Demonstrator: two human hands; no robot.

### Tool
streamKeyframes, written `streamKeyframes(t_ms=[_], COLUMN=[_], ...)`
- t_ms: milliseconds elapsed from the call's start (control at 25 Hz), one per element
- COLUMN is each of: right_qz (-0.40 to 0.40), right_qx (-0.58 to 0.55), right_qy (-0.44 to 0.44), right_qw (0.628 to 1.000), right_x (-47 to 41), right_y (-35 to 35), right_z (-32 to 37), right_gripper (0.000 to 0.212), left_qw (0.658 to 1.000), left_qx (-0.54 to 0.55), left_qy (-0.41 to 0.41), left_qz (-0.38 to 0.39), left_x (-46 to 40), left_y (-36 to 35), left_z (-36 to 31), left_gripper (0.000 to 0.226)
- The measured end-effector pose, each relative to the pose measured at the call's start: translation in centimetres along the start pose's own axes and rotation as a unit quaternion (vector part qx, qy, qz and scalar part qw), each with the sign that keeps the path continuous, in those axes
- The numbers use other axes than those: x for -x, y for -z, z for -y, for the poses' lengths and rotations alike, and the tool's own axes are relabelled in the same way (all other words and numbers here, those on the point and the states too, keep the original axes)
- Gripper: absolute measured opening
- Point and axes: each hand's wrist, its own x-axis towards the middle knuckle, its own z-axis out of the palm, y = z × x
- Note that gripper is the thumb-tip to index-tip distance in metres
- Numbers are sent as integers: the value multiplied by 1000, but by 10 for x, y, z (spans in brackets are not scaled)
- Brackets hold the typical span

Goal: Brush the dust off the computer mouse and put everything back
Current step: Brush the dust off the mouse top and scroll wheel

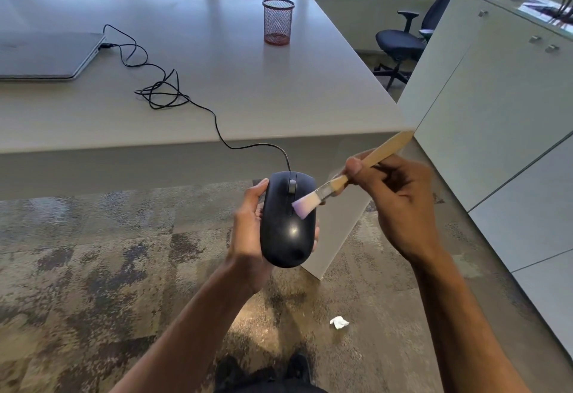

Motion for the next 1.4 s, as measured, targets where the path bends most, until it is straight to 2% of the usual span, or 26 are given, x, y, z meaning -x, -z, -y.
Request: streamKeyframes(t_ms=[160, 280, 560, 800, 1000, 1200, 1400], right_qz=[-96, -137, -99, -131, -171, -133, -135], right_qx=[108, 113, 105, 110, 84, 103, 95], right_qy=[-25, -11, -29, -34, -7, -32, 19], right_qw=[989, 984, 989, 985, 982, 985, 986], right_x=[-8, -9, -3, -7, -7, -5, -13], right_y=[-6, -8, -9, -22, -24, -24, -22], right_z=[1, 6, 14, 15, 16, 12, 15], right_gripper=[17, 15, 22, 14, 18, 15, 10], left_qw=[1000, 1000, 999, 999, 999, 999, 999], left_qx=[-6, -8, -20, -25, -13, -34, -38], left_qy=[-13, -17, -23, -20, -39, -32, -28], left_qz=[12, 9, -15, -17, -12, -11, -2], left_x=[0, 0, -4, -5, -7, -6, -3], left_y=[-2, -3, -1, 0, 3, 2, -2], left_z=[1, 2, 4, 7, 4, 3, 1], left_gripper=[77, 78, 76, 76, 75, 76, 76])
